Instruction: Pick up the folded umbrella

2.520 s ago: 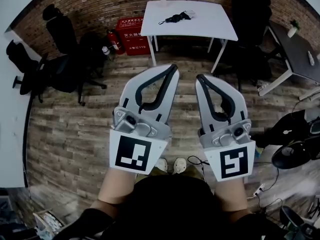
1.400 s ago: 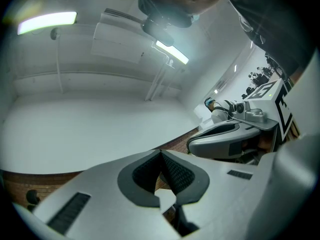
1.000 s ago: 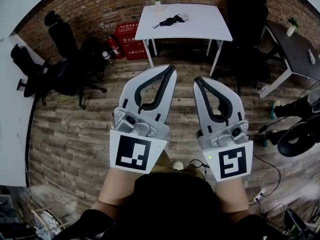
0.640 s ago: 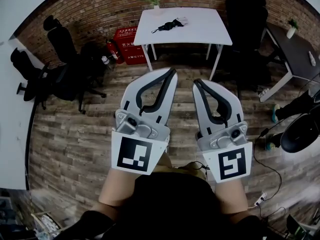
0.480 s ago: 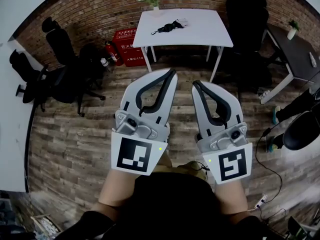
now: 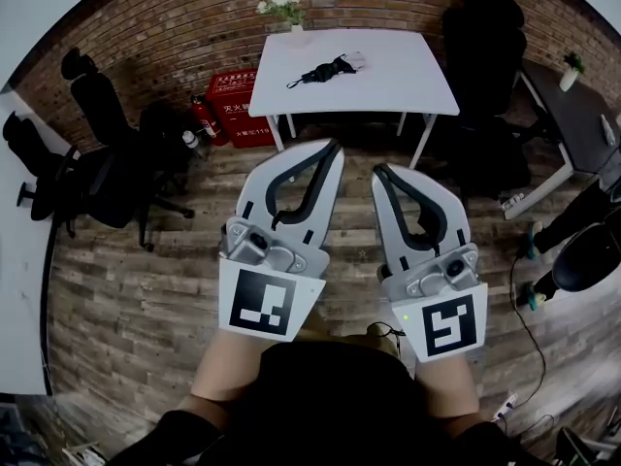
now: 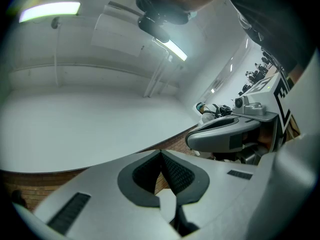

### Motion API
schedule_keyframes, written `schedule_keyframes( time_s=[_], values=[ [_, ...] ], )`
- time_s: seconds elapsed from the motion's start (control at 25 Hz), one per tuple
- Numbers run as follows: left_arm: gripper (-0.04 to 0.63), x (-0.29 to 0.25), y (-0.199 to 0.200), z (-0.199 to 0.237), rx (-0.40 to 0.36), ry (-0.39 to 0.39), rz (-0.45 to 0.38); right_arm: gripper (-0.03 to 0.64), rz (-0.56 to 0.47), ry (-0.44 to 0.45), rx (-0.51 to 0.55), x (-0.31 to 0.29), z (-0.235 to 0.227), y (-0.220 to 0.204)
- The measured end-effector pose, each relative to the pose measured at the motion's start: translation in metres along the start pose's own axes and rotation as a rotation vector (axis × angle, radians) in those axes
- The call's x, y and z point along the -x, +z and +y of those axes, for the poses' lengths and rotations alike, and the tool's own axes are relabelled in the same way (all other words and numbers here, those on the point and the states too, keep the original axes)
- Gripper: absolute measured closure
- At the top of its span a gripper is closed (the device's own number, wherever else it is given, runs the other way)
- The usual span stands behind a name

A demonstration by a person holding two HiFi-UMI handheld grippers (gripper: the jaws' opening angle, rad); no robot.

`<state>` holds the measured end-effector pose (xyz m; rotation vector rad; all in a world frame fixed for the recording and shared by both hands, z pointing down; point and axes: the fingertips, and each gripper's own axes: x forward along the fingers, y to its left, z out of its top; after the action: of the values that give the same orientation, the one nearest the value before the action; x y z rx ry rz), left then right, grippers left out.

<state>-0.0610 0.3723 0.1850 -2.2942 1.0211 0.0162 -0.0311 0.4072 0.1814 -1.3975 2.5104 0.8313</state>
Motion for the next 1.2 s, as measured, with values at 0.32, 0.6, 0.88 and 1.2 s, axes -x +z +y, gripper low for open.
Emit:
schedule_keyframes(
  time_s=[0.32,0.6,0.88,1.2],
  values=[
    [0.583,-0.051,-0.046,0.053,0.022,-0.017,0.017,0.586,0.027,-0.002,-0.004,-0.07,-0.027,-0.036],
    [0.583,-0.078,-0.083,0.076,0.025,-0.038,-0.018,0.586,0.055,-0.02,-0.012,-0.111,-0.046,-0.064],
    [0.583,-0.113,-0.097,0.107,0.053,-0.075,-0.001,0.586,0.112,-0.049,0.023,-0.149,-0.072,-0.089],
    [0.583,-0.14,-0.128,0.131,0.083,-0.089,0.016,0.586,0.151,-0.064,0.031,-0.184,-0.088,-0.118]
  ],
)
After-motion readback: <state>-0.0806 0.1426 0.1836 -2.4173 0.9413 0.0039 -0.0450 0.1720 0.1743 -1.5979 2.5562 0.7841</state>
